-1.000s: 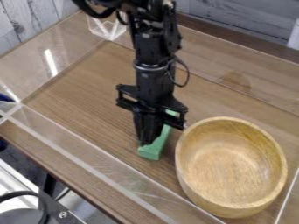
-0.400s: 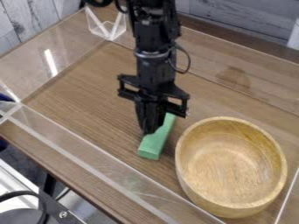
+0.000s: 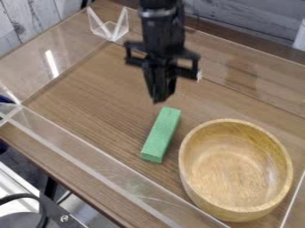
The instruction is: Put the green block in the brown bowl
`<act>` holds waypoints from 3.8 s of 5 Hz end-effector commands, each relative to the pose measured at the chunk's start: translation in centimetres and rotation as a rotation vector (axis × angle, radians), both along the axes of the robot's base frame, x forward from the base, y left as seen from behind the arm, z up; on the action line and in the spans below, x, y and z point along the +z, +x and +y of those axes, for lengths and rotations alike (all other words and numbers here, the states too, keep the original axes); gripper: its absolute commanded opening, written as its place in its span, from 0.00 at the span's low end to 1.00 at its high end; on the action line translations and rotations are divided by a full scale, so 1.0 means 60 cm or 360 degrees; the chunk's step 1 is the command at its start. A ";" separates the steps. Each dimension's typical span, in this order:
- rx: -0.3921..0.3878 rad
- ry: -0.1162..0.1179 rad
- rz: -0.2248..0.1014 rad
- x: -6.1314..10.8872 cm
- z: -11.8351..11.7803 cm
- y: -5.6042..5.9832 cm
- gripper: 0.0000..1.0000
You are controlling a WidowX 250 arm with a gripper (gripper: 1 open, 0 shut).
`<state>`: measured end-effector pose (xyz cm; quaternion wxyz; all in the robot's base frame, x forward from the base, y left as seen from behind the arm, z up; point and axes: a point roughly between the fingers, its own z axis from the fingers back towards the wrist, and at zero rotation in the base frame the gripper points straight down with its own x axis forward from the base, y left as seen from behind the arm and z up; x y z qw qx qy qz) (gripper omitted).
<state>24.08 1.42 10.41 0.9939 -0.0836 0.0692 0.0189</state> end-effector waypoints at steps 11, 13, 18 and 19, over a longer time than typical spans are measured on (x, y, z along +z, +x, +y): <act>-0.0028 0.0104 -0.0010 -0.104 0.004 0.000 0.00; 0.0007 0.0069 -0.0104 -0.043 0.011 0.028 0.00; 0.0113 0.0117 -0.0205 -0.043 0.106 0.132 0.00; 0.0114 0.0125 -0.0208 -0.061 0.112 0.149 0.00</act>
